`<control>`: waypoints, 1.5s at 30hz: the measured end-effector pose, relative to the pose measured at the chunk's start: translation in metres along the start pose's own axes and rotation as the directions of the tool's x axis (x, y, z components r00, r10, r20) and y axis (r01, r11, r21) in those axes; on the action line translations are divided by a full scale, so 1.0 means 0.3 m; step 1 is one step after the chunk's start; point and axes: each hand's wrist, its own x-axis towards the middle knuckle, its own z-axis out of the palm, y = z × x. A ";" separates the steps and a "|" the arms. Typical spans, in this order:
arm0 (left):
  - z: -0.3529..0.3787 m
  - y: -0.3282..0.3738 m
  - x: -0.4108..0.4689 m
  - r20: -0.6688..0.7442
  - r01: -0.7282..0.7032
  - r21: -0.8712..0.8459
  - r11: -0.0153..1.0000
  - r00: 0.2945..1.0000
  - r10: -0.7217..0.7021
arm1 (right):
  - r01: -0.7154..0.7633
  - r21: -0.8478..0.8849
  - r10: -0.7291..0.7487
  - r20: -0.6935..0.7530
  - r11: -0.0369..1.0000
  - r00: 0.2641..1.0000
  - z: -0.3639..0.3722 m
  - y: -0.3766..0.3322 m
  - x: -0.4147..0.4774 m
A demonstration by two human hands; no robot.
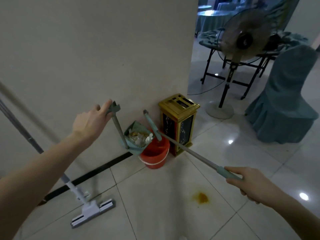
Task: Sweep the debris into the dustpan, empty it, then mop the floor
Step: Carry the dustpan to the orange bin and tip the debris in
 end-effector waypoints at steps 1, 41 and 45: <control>0.022 0.036 0.053 0.004 -0.041 0.018 0.999 0.999 0.041 | -0.005 0.014 0.005 0.008 1.000 1.000 -0.025 -0.002 0.046; 0.491 0.314 0.396 0.265 -0.540 0.064 0.839 0.820 0.507 | -0.032 0.115 0.024 0.069 0.993 0.997 0.247 -0.118 0.490; 0.447 0.347 0.447 0.271 -0.669 0.198 0.716 0.739 0.616 | -0.028 0.088 0.024 0.040 0.996 0.999 0.223 -0.085 0.481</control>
